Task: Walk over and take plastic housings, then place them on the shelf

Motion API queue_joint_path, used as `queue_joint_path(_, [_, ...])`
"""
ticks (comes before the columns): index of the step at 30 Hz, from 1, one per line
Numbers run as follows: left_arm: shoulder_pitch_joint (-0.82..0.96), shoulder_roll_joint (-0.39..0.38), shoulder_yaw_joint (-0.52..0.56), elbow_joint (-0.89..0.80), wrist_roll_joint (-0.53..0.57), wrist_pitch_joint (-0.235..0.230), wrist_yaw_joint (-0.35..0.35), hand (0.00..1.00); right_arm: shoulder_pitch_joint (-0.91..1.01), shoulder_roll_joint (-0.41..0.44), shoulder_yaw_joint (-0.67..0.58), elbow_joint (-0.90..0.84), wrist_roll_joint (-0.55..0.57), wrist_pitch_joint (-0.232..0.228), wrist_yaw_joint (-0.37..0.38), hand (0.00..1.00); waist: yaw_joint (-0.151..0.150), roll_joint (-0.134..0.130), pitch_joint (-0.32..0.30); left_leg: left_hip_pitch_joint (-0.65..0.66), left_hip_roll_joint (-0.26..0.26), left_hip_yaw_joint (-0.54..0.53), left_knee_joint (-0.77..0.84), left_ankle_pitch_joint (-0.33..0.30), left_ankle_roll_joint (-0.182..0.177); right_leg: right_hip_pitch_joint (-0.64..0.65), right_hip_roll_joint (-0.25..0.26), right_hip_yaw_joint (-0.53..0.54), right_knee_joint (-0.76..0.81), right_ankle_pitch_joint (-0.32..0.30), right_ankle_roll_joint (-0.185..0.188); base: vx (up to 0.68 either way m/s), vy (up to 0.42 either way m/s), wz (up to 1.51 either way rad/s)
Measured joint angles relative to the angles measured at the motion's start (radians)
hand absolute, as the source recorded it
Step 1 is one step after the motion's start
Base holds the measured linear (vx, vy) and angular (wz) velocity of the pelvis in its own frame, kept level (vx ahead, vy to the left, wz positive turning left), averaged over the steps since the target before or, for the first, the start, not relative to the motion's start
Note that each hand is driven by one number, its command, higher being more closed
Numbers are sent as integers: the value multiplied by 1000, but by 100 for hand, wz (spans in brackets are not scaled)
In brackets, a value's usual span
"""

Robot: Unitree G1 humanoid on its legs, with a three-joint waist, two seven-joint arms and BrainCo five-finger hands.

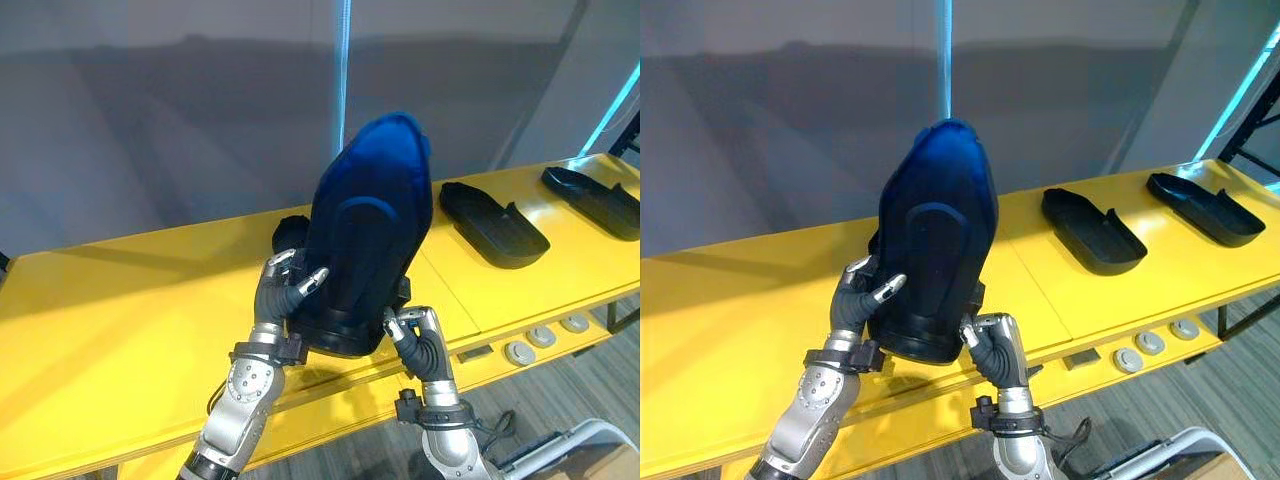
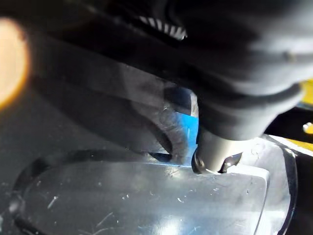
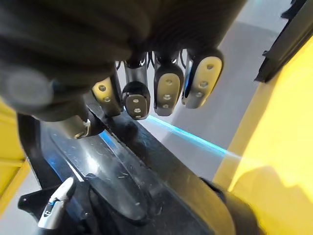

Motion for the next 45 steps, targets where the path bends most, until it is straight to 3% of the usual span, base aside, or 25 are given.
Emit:
queue_joint_path(2, [11,-17,-1,-20,1,-9,0,100,13,-1,2,0,21,-8,11,0,0,7,-5,-11,-4,-33,0,3,-5,12,-4,-51,-1,-1,0,30,-23,66])
queue_joint_path(4, [9,-27,-2,-56,13,-23,1,100,20,-2,4,1,48,-13,25,0,-12,8,-8,-45,-15,8,-12,36,-55,15,-33,-129,0,-1,-1,-25,46,123])
queue_joint_path(5, [7,-34,-4,-103,35,-48,0,100,22,-3,-1,1,83,-19,53,0,-14,14,-12,-65,48,231,-11,-4,-53,20,-60,-184,3,-7,-10,-13,89,129])
queue_joint_path(7, [7,-37,1,-113,40,-75,0,100,21,-3,4,2,103,-19,69,0,-8,17,-9,-82,122,311,36,4,-40,18,-70,-206,22,-9,-13,24,104,88])
queue_joint_path(8, [16,-41,16,-116,37,-93,-1,100,24,-3,6,2,117,-18,96,0,-1,17,-9,-81,206,308,74,26,-16,18,-95,-209,65,-21,-14,37,146,56])
queue_joint_path(10, [25,-37,27,-131,36,-110,-6,100,24,-3,6,1,138,-18,110,0,-2,20,-10,-82,260,230,113,28,-16,17,-132,-211,101,-38,7,32,302,33])
queue_joint_path(11, [36,-36,35,-150,35,-130,-14,100,24,-3,5,1,155,-18,119,0,-3,43,-24,-77,281,110,98,41,-90,12,-161,-210,110,-50,45,11,399,4])
queue_joint_path(12, [37,-35,38,-153,33,-137,-18,100,24,0,5,1,161,-17,123,0,-3,50,-28,-73,263,68,90,9,-167,8,-171,-203,107,-46,68,-26,501,10])
queue_joint_path(13, [40,-7,42,-152,21,-143,-25,100,38,39,7,15,174,-8,136,0,-5,18,-30,-85,210,69,111,-10,-174,10,-224,-199,95,-31,60,-45,421,12])
queue_joint_path(15, [47,42,56,-151,-8,-144,-25,100,58,95,7,13,175,-6,158,0,-1,-4,-43,-104,166,68,138,-30,-141,17,-256,-205,74,31,61,-83,437,18])
queue_joint_path(16, [46,59,73,-146,-24,-150,-25,100,43,106,6,13,174,-6,168,0,0,-6,-44,-110,149,72,167,-45,-121,13,-270,-198,70,85,80,-83,334,5])
queue_joint_path(18, [34,65,92,-125,-49,-160,-31,100,15,116,1,13,174,5,170,0,5,-6,-44,-111,142,101,188,-64,-97,-7,-280,-175,73,146,72,-119,280,-39])
queue_joint_path(19, [17,65,99,-102,-53,-169,-32,100,-1,121,-2,13,173,14,170,0,14,-5,-46,-122,145,132,197,-71,-87,-41,-279,-166,70,187,36,-173,288,-66])
queue_joint_path(21, [-40,80,107,-40,-65,-172,-41,100,-21,119,-8,16,173,36,165,0,6,6,-39,-146,147,156,199,-66,-61,-77,-261,-150,60,205,17,-173,154,-45])
queue_joint_path(22, [-80,93,116,16,-81,-168,-45,100,-22,118,-8,17,173,48,165,0,-12,7,-38,-153,149,152,194,-58,-50,-80,-220,-117,92,136,57,-160,60,-17])
queue_joint_path(25, [-151,108,182,113,-81,-142,-40,100,-18,112,-35,14,171,50,164,0,-26,14,-33,-152,141,154,175,-33,-54,-59,-172,-120,90,22,49,-112,-29,-3])
queue_joint_path(27, [-173,131,227,150,-80,-125,-33,100,6,107,-81,4,170,51,166,0,-26,13,-34,-138,137,151,137,-6,-65,-38,-166,-119,51,7,58,-56,-120,13])
queue_joint_path(29, [-178,169,306,173,-81,-101,-25,100,74,78,-177,-51,171,52,167,0,-25,35,-25,-121,148,143,50,51,-86,-46,-144,-132,39,8,58,-40,-164,13])
queue_joint_path(31, [-198,206,339,203,-82,-90,-19,100,109,61,-232,-75,171,54,171,0,-22,41,-27,-116,157,142,2,86,-97,-62,-129,-135,35,11,55,1,-136,1])
queue_joint_path(35, [-316,388,371,339,-83,-27,1,100,239,47,-465,-154,193,61,170,0,-31,43,-26,-64,183,145,-169,184,-129,-87,-86,-141,35,17,52,49,-112,0])
queue_joint_path(39, [-402,482,366,406,-102,-19,-2,100,267,54,-582,-139,185,61,133,0,-59,44,-9,-61,175,152,-198,198,-125,-102,-91,-137,36,17,52,9,16,-3])
queue_joint_path(41, [-435,535,359,450,-121,-19,-2,100,275,71,-636,-90,170,60,102,0,-63,45,6,-62,173,154,-201,199,-123,-108,-92,-132,37,17,52,-15,26,-5])
queue_joint_path(45, [-461,670,317,574,-210,-21,-18,100,292,99,-711,171,176,98,43,0,-61,51,33,-90,173,173,-202,200,-122,-150,-91,-108,39,16,53,-22,21,-13])
